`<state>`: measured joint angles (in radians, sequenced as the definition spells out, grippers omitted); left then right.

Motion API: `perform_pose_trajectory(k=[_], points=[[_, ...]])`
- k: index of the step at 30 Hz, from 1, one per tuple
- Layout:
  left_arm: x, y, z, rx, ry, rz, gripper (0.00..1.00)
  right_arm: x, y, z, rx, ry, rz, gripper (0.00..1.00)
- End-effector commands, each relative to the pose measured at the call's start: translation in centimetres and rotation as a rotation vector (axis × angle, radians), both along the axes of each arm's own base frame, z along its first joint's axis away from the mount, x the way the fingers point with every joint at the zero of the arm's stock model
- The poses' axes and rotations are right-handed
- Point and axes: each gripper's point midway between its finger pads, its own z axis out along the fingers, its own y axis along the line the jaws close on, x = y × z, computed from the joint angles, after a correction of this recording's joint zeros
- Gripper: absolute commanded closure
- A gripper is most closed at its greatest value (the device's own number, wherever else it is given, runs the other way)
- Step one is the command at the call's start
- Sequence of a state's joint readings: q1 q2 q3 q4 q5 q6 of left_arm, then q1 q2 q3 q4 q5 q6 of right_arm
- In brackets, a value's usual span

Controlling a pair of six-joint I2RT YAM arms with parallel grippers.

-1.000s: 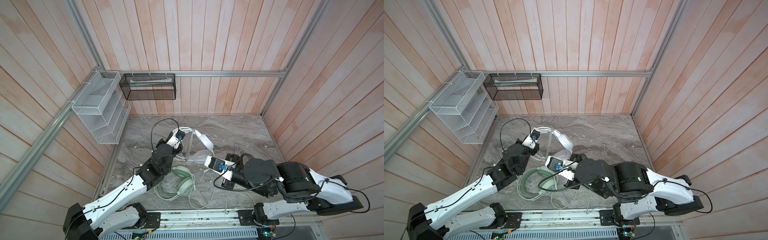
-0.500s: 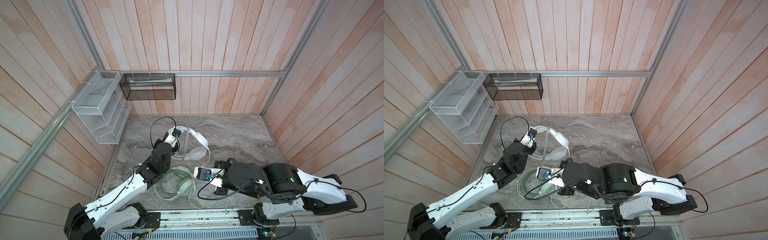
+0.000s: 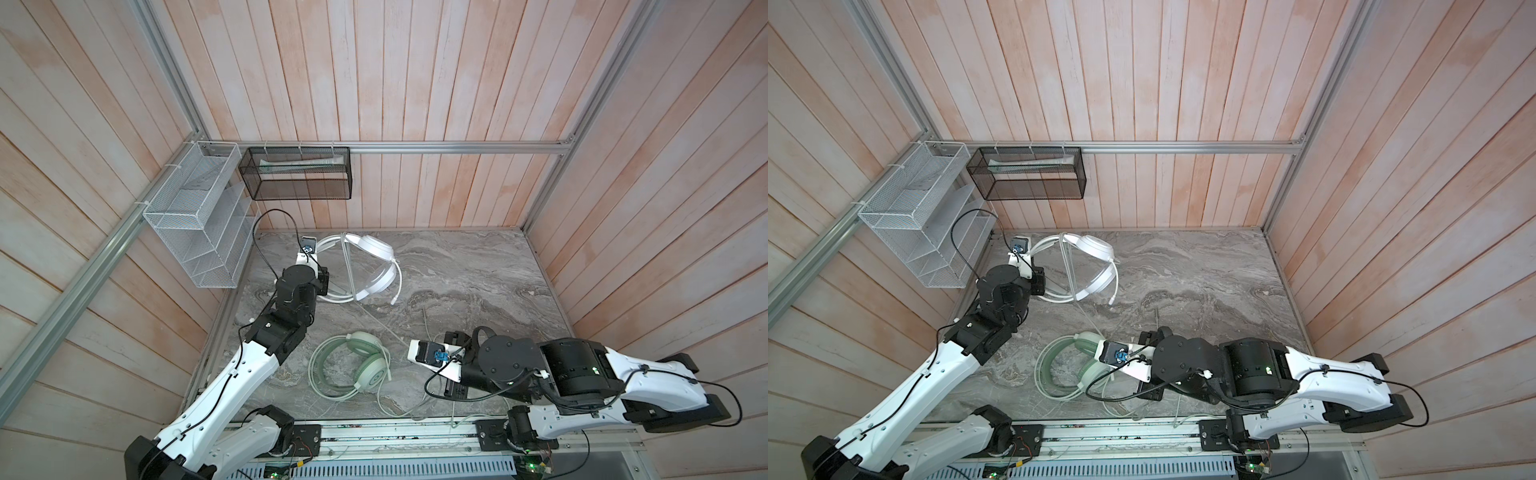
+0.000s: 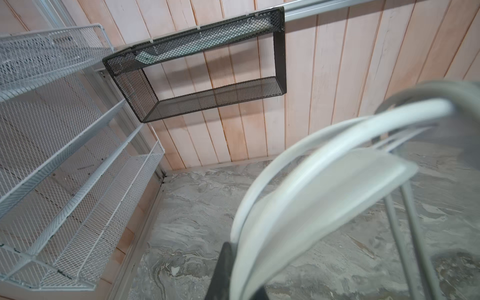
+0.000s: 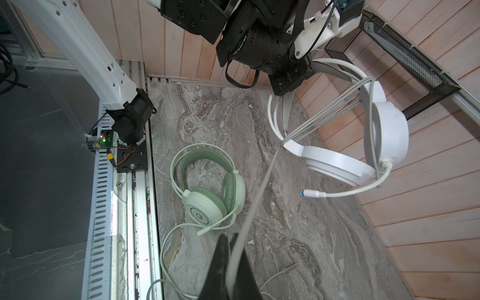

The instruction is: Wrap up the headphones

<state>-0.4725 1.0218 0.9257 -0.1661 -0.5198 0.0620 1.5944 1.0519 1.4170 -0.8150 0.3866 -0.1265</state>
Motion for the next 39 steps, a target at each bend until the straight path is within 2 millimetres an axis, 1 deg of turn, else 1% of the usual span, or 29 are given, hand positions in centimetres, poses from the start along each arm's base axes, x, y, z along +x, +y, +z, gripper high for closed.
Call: perform_pose_trajectory(k=[1,4,6,7,9,11,12,14,18,20,21,23,25,27,29,31,34,37,39], points=[[0.4,0.4,0.3,-0.042,-0.024,0.033,1.0,-1.0,1.3,0.6,0.025,0.041,0.041,1.0],[0.5,-0.1,-0.9,-0.021,0.005,0.012,1.0,-1.4,2.0,1.0,0.027,0.039,0.065,1.0],[0.5,-1.1,-2.4,0.034,0.043,-0.007,1.0,-1.9,2.5,1.7,0.029,0.035,0.094,1.0],[0.3,-2.1,-3.1,0.076,0.057,-0.027,1.0,-2.0,2.7,2.3,0.03,0.025,0.101,1.0],[-0.5,-4.9,-5.0,0.232,0.087,-0.088,1.0,-1.6,2.8,3.4,0.008,-0.012,0.095,1.0],[-1.8,-7.0,-6.4,0.388,0.078,-0.133,1.0,-0.6,2.3,4.0,-0.03,-0.066,0.053,1.0],[-2.6,-7.6,-6.7,0.455,0.057,-0.149,1.0,0.3,1.6,4.3,-0.049,-0.1,0.019,1.0],[-3.9,-8.3,-6.6,0.525,0.004,-0.188,1.0,1.7,0.3,5.3,-0.041,-0.139,-0.03,1.0],[-6.5,-8.9,-5.1,0.515,-0.062,-0.273,1.0,3.8,-3.3,8.4,0.05,-0.179,-0.096,1.0],[-7.8,-9.2,-4.8,0.524,-0.09,-0.336,1.0,4.1,-4.5,9.9,0.097,-0.197,-0.11,1.0],[-9.1,-10.2,-4.9,0.546,-0.111,-0.398,1.0,4.1,-4.8,10.5,0.11,-0.203,-0.11,1.0],[-10.7,-10.9,-5.6,0.618,-0.126,-0.462,1.0,4.1,-5.1,11.3,0.126,-0.209,-0.111,1.0],[-12.1,-11.4,-6.5,0.699,-0.132,-0.509,1.0,4.4,-4.9,11.1,0.112,-0.223,-0.123,1.0],[-13.0,-11.3,-6.5,0.732,-0.154,-0.531,1.0,5.2,-4.6,10.2,0.071,-0.247,-0.16,1.0],[-13.8,-11.0,-6.3,0.728,-0.16,-0.562,1.0,5.9,-4.4,9.6,0.055,-0.262,-0.188,1.0],[-14.2,-10.5,-5.6,0.714,-0.173,-0.571,1.0,6.5,-4.6,9.4,0.06,-0.267,-0.213,1.0],[-15.0,-10.3,-4.3,0.679,-0.196,-0.611,1.0,7.8,-5.4,9.0,0.084,-0.272,-0.262,1.0],[-16.1,-11.0,-3.6,0.639,-0.205,-0.677,1.0,8.8,-5.2,8.2,0.115,-0.254,-0.269,1.0],[-16.9,-11.8,-4.0,0.648,-0.205,-0.731,1.0,9.7,-4.6,7.2,0.114,-0.238,-0.269,1.0]])
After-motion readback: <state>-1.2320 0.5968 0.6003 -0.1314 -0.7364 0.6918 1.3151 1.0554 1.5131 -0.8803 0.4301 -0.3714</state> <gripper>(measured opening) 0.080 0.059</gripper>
